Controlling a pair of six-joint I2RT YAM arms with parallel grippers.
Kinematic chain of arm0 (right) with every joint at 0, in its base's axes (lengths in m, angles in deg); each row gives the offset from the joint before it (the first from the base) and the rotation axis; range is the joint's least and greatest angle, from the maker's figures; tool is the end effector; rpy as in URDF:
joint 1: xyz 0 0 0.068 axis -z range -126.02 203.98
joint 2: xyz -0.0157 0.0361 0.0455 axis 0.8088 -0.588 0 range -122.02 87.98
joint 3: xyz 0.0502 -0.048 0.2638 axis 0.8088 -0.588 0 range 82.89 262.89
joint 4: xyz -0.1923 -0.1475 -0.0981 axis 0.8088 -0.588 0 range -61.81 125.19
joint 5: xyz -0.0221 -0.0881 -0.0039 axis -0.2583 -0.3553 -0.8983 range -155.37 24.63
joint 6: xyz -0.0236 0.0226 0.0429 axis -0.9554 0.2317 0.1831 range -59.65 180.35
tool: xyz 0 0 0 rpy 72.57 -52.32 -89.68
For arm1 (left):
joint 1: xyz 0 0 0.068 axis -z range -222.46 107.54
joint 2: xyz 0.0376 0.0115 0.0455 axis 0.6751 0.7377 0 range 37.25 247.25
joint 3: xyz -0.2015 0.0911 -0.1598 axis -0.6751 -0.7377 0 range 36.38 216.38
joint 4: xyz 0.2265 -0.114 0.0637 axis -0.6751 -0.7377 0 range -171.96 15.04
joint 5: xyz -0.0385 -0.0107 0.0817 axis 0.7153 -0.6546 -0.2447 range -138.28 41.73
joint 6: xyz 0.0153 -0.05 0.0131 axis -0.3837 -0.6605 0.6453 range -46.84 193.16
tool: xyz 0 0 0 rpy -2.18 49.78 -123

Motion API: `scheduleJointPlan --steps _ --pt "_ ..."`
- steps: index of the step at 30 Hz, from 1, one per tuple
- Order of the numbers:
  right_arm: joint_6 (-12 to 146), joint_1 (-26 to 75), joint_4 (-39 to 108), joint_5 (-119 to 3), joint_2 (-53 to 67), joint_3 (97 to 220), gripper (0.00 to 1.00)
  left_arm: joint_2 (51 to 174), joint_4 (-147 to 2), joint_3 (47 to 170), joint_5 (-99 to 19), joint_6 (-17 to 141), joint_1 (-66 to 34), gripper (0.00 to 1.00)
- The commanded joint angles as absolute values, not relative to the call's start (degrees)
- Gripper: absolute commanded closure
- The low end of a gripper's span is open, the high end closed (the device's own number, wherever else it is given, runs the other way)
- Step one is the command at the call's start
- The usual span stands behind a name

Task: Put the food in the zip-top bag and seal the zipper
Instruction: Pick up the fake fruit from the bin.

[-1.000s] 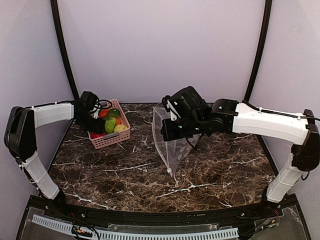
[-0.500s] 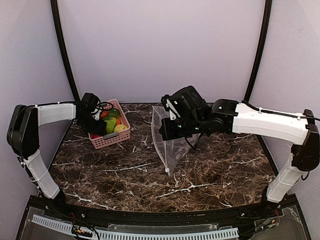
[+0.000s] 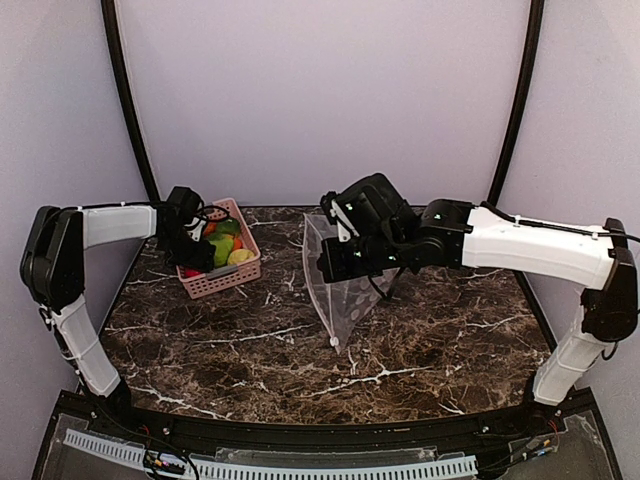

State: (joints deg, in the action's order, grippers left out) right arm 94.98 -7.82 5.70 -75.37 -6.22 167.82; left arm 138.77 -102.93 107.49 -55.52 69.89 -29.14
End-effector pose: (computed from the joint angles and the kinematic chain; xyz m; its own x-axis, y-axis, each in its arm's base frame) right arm 0.1831 0.3283 0.3282 -0.7003 -0.1218 -0.7034 -0.4934 0.7946 0.3537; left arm 0.3628 -0.0813 0.2068 -0.8366 0.1400 -0.5296 0.1167 0.9901 0.0774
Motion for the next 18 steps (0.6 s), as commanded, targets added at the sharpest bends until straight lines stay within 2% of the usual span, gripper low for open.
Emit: scheduleJointPlan --steps 1,10,16,18 --pt "95.46 -7.52 7.75 -74.70 -7.25 167.48 1.00 140.41 -106.85 107.93 -56.49 71.04 -29.36 0.23" --pt "95.46 -7.52 7.94 -74.53 -7.54 167.53 1.00 141.78 -107.32 108.25 -56.93 71.31 -29.36 0.17" --pt "95.59 -7.51 8.31 -74.07 -7.78 167.37 1.00 142.43 -107.70 108.36 -58.67 71.78 -29.33 0.19" --pt "95.64 -7.51 8.38 -73.98 -7.81 167.36 1.00 142.49 -107.87 108.47 -58.15 71.85 -29.35 0.23"
